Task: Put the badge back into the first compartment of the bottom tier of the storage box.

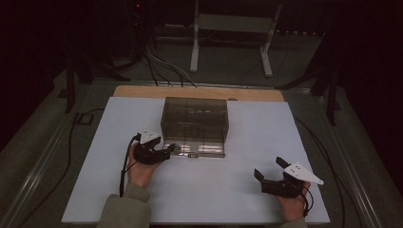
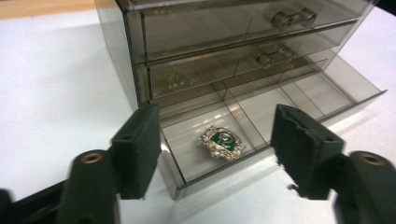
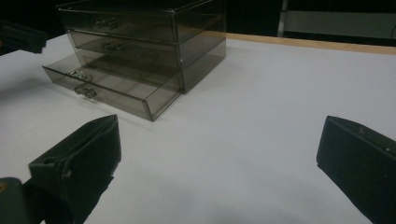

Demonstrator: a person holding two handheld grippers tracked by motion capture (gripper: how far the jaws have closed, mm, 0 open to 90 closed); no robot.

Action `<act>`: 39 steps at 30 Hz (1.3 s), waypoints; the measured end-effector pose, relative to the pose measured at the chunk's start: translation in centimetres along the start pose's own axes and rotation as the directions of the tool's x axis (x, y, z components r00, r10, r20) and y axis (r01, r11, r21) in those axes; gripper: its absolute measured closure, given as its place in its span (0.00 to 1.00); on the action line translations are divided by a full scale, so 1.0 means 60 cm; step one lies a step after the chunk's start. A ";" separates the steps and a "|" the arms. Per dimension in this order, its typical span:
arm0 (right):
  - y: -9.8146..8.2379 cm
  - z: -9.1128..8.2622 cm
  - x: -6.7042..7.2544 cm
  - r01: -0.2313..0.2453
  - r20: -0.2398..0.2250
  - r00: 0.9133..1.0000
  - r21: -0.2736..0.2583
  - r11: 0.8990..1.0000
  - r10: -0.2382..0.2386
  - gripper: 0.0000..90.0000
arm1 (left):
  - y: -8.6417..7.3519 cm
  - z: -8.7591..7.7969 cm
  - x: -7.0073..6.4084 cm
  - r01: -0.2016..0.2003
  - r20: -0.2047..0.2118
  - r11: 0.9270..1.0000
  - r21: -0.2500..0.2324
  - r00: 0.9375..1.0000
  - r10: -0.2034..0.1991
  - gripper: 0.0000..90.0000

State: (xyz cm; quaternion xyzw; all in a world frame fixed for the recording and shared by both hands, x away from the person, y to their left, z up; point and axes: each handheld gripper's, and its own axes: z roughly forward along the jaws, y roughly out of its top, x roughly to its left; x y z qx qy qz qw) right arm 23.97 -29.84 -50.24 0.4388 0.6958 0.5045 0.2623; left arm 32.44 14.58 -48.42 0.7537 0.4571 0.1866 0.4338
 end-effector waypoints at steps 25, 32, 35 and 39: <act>-0.001 0.002 0.004 0.003 -0.006 1.000 0.002 1.000 -0.003 0.00 | -0.066 -0.115 0.035 -0.019 -0.008 0.995 -0.101 1.000 0.019 0.03; -0.001 0.001 0.006 0.004 -0.010 1.000 0.001 1.000 -0.004 0.00 | -0.079 -0.129 0.038 -0.038 -0.025 0.990 -0.135 0.999 0.035 0.01; -0.001 0.002 0.006 0.004 -0.010 1.000 0.001 1.000 -0.004 0.00 | -0.084 -0.132 0.039 -0.047 -0.038 0.989 -0.143 0.998 0.042 0.02; -0.001 0.003 0.009 0.011 -0.016 1.000 0.003 1.000 -0.011 0.00 | -0.101 -0.142 0.043 -0.065 -0.089 0.979 -0.194 0.995 0.049 0.02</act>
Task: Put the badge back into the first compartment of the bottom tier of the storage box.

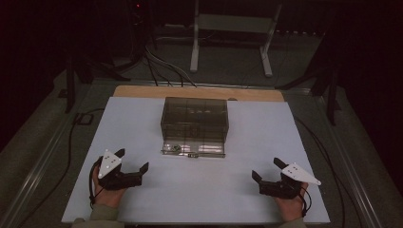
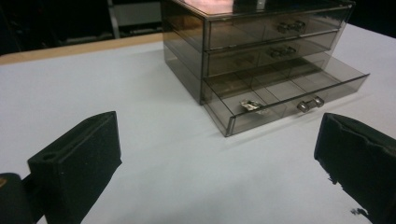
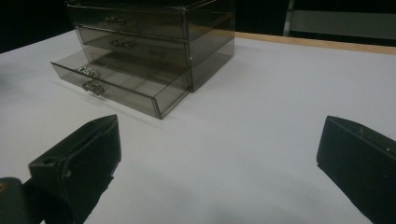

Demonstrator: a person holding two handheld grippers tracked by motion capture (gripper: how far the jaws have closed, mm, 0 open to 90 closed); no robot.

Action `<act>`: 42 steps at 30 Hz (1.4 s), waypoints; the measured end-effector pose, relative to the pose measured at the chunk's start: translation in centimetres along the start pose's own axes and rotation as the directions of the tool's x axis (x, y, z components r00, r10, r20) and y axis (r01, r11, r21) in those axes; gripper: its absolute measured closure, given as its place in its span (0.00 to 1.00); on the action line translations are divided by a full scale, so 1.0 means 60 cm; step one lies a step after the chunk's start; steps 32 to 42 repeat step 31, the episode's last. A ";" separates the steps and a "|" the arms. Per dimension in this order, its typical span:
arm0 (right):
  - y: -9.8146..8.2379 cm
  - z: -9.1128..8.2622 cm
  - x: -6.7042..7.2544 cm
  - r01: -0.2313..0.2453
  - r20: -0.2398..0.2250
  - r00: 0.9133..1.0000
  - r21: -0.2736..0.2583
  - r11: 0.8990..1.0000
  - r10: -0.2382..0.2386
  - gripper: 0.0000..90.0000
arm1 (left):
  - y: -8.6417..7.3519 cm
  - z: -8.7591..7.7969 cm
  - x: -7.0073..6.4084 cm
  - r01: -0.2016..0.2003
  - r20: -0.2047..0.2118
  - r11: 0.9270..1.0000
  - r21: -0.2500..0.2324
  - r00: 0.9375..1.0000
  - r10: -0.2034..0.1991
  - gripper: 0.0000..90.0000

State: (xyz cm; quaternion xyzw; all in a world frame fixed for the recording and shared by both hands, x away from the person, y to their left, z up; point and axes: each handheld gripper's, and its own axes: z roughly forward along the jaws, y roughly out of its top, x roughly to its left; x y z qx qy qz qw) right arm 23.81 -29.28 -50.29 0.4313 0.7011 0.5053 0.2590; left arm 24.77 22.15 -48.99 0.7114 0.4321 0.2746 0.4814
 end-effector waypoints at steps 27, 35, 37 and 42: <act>-0.002 0.003 0.004 -0.002 -0.002 1.000 0.013 1.000 0.002 0.00 | -0.040 -0.027 0.028 0.062 -0.094 0.997 -0.037 0.993 -0.065 0.02; -0.002 0.004 0.002 0.000 0.012 1.000 0.023 1.000 0.000 0.00 | -0.041 -0.017 0.032 0.106 -0.147 0.993 0.043 0.984 -0.098 0.02; -0.002 0.004 0.002 0.000 0.012 1.000 0.023 1.000 0.000 0.00 | -0.041 -0.017 0.032 0.106 -0.147 0.993 0.043 0.984 -0.098 0.02; -0.002 0.004 0.002 0.000 0.012 1.000 0.023 1.000 0.000 0.00 | -0.041 -0.017 0.032 0.106 -0.147 0.993 0.043 0.984 -0.098 0.02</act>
